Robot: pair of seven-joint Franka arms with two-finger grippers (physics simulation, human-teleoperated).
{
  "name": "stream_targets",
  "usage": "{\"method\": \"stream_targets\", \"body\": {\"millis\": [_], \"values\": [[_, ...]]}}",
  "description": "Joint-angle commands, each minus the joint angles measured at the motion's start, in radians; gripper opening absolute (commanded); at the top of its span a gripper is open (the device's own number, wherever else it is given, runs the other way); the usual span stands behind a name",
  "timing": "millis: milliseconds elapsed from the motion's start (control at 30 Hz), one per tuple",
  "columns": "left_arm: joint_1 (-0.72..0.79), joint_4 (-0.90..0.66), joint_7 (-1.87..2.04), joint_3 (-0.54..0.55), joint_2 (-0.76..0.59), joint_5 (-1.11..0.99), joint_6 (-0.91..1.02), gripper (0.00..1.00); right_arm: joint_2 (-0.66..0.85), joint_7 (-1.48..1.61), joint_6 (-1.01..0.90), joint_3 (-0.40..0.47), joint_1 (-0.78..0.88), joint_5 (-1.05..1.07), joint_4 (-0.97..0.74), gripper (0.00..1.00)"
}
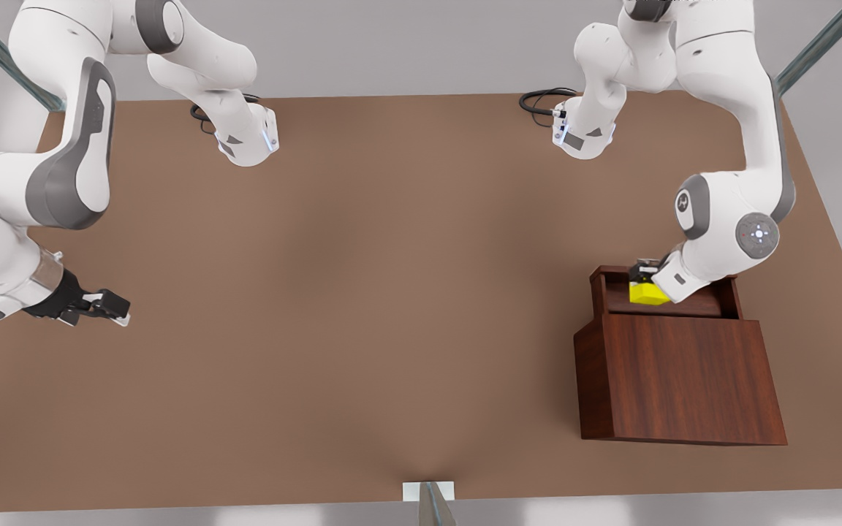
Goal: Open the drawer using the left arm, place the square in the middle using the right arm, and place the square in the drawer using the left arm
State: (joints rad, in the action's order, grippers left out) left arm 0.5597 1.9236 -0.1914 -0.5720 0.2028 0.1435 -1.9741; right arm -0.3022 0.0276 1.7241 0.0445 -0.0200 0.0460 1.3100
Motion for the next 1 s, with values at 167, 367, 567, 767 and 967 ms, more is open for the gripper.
{"method": "stream_targets", "body": {"millis": [167,367,567,767,967], "values": [[0.000,0.000,0.000,-0.008,0.020,0.054,-0.012,1.00,-0.003,0.000,0.002,0.000,0.000,0.000,0.000,1.00],[0.006,-0.034,0.018,-0.006,-0.008,0.048,0.030,1.00,-0.005,0.000,0.005,0.000,0.003,0.000,0.000,1.00],[-0.207,-0.486,0.020,0.263,0.070,-0.050,0.330,1.00,-0.006,0.002,0.008,0.000,0.003,0.000,0.000,1.00],[-0.437,-0.526,0.023,0.592,0.058,-0.255,0.313,1.00,-0.006,0.000,0.009,0.000,0.002,0.000,0.000,1.00],[-0.425,-0.509,0.216,0.592,0.049,-0.263,0.313,1.00,-0.008,0.000,-0.001,0.000,-0.005,0.000,0.000,1.00]]}}
